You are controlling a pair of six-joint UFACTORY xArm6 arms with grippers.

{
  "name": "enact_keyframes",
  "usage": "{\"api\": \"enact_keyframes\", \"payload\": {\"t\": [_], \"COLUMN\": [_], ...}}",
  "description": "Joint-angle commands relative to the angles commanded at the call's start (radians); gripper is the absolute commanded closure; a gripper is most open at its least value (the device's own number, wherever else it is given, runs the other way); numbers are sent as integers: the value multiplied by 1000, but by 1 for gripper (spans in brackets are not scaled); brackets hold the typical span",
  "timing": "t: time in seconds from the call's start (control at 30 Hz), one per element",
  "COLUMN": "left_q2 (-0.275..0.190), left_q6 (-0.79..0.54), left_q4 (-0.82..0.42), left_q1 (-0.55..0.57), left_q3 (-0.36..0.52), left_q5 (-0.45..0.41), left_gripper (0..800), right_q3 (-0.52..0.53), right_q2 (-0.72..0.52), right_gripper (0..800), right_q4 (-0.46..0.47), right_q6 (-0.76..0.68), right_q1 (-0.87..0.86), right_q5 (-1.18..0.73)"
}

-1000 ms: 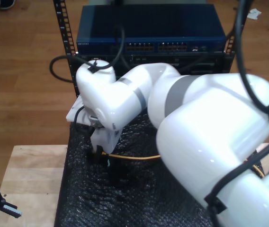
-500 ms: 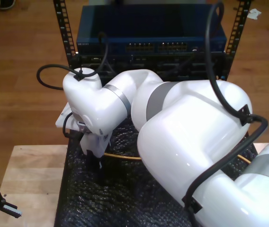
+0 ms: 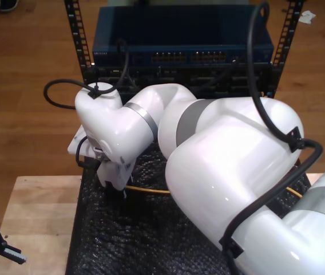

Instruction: Grab the cable and plug it in

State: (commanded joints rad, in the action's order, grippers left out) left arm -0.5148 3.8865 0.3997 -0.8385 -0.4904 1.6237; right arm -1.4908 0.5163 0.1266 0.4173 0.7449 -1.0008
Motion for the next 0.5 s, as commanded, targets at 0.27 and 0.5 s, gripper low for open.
{"api": "enact_keyframes", "payload": {"t": [0.27, 0.5], "left_q2": [0, 0], "left_q6": [0, 0], "left_q4": [0, 0], "left_q1": [0, 0], "left_q3": [-2, -2], "left_q5": [0, 0], "left_gripper": [0, 0], "right_q3": [0, -8], "right_q2": [9, 9], "right_gripper": [567, 615], "right_q4": [34, 34], "right_q6": [-14, -14], "right_q1": [2, 2], "right_q5": [0, 0]}}
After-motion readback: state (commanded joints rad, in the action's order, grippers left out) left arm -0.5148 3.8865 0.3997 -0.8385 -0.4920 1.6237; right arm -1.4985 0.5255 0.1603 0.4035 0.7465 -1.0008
